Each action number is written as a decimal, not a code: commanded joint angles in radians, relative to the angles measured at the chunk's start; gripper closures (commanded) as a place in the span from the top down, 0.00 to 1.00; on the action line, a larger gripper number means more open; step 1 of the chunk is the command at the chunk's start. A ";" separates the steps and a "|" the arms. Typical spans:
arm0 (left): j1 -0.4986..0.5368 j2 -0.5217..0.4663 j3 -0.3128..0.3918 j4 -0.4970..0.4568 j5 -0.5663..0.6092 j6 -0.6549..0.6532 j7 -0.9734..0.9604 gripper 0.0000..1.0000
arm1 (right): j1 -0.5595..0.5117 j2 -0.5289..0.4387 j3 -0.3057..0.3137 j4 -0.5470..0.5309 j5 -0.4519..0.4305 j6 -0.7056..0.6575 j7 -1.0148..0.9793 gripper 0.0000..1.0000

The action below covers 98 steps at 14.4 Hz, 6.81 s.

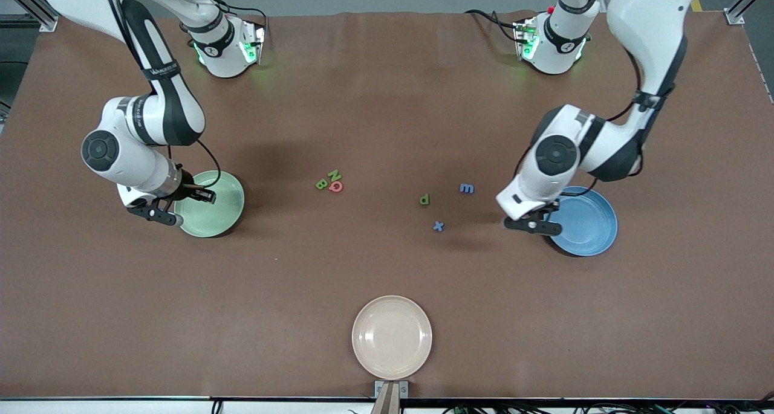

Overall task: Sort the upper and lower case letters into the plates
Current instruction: 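Place the G on the green plate while the left gripper places n on blue plate, then reach the green B with the right gripper while the left gripper returns, then carry the B to the green plate while the left gripper grasps blue E, then place the E on the blue plate while the right gripper returns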

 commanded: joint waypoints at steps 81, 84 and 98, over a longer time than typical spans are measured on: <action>0.629 0.102 -0.606 -0.131 0.335 -0.035 -0.126 0.17 | 0.063 0.135 -0.011 0.015 0.013 0.096 0.090 0.16; 0.708 0.111 -0.603 -0.134 0.367 -0.033 -0.045 0.17 | 0.063 0.130 -0.008 0.018 0.015 0.085 0.094 1.00; 0.895 0.267 -0.567 -0.124 0.608 0.036 0.157 0.19 | 0.531 0.152 -0.008 0.131 0.105 0.088 0.355 0.99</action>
